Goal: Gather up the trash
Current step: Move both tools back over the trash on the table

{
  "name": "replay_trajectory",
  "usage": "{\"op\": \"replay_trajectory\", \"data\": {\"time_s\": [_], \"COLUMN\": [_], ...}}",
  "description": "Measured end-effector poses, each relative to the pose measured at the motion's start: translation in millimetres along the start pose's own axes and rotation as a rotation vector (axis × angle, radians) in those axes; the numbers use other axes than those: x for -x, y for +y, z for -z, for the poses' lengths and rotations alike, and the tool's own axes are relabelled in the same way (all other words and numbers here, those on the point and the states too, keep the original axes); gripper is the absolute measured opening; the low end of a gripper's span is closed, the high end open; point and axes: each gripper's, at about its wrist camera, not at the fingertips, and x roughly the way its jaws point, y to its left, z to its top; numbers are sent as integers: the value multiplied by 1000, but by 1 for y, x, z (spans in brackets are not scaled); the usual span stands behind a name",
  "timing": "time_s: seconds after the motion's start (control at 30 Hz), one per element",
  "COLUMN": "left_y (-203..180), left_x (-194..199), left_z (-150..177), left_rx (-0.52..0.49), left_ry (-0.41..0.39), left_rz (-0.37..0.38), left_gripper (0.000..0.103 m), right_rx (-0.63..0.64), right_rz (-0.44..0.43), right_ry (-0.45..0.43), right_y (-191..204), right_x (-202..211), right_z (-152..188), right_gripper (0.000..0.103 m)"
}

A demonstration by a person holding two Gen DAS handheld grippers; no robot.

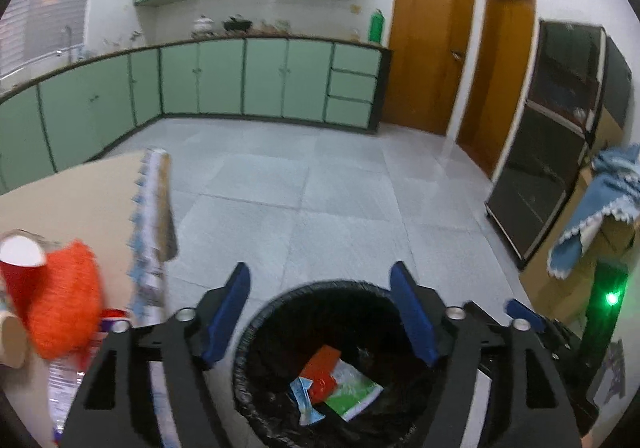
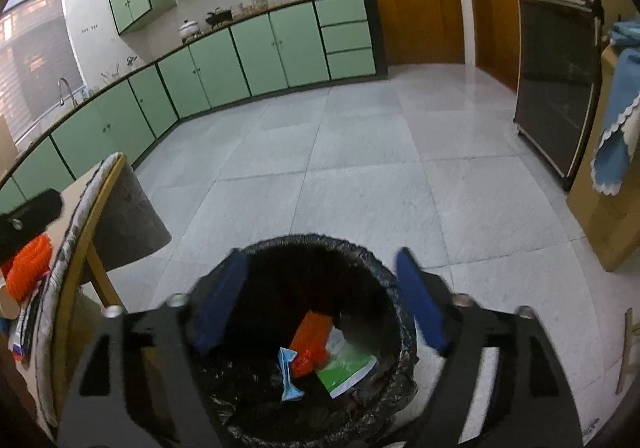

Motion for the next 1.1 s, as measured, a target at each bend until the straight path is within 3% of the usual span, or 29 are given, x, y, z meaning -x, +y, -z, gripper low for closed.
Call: {"op": "replay_trajectory", "data": {"time_s": [0.13, 0.33, 0.73, 0.9, 1.1], "left_y": [25, 73, 169, 194, 224], "left_x": [30, 84, 170, 187, 196], "left_z": [-9, -1, 49, 66, 78], "left_rx": [22, 46, 136, 142, 185], "left_ry": [-49, -94, -116, -118, -108], "left_rz": [-55, -178, -479, -553, -586], "left_gripper": [85, 90, 90, 90, 90], "right_rx": [16, 81, 214, 257, 328], "right_rz": [-21, -92, -251, -292, -335], "right_ry": [-43, -115, -172, -172, -160], "right_y": [17, 64, 175, 209, 253], "right_x": [24, 68, 113, 117, 117], "right_z": [-10, -18, 4, 15, 32], "right_gripper": [95, 98, 98, 98, 98]}}
